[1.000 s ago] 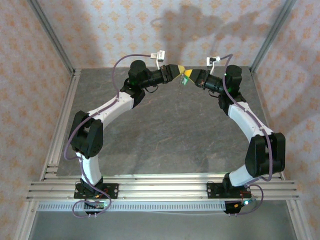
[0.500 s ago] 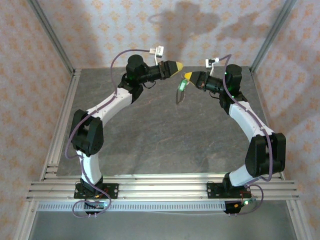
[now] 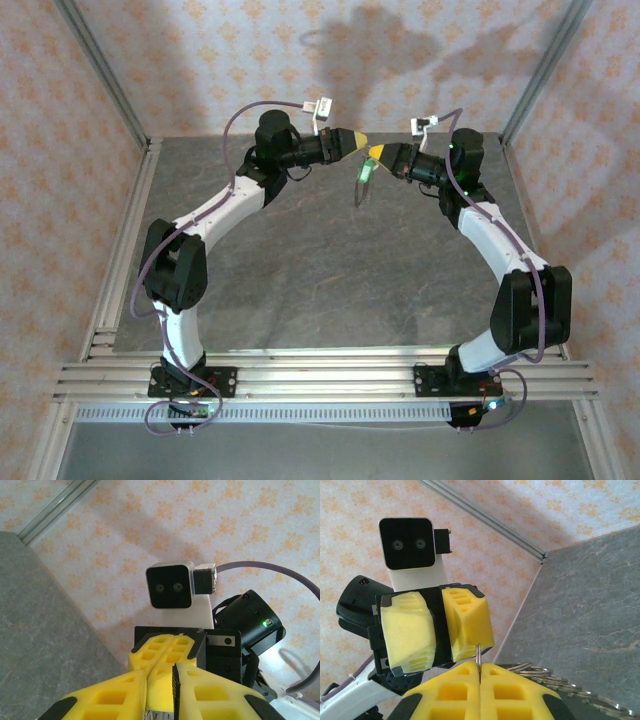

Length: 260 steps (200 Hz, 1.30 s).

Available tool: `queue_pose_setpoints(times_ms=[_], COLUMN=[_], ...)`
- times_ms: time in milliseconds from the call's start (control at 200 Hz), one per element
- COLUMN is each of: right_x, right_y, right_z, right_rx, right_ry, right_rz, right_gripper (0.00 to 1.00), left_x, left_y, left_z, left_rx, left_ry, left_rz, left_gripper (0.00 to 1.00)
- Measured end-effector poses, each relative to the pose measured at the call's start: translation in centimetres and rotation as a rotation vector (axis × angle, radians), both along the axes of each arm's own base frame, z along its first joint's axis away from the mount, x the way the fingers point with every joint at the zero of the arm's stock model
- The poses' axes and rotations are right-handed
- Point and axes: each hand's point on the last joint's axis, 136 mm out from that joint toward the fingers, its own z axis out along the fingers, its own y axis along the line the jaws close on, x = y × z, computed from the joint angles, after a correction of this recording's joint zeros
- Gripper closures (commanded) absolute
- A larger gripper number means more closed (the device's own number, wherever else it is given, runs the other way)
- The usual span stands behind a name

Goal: Put the keys on the keyring

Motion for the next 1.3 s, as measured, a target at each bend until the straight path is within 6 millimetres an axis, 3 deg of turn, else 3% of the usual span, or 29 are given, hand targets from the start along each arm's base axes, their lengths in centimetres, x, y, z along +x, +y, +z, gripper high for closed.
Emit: queue_pose_setpoints(times_ms=[575,936,1146,1301], right_x=[0.1,0.2,0.3,0.3], right_y=[-0.3,-0.3,-0.5,-0.7], right_z=[0.0,-0.1,-0.4,-0.2], right_rx=[0.0,-0.001,-0.007,-0.01], right_ry=[0.0,0.008,0.013,0.007], right_rz=[-0.008,-0.01,-0.017,-0.024], right_gripper=[1.0,1.0,1.0,1.0], left_x=[-0.7,-1.1,-0.7,0.8], left_y=[-0.7,-1.0,-0.5,1.3], left_z=[-0.6,-1.3,-2.0,-3.0], left_rx=[0.019,0.028,0.022,0.004], left_ry=[-0.005,0.005,0.013,0.046], left_rz=[-0.029,-0.042,-0.01,0.071], left_gripper=[0.79,0.85,0.68,0.65])
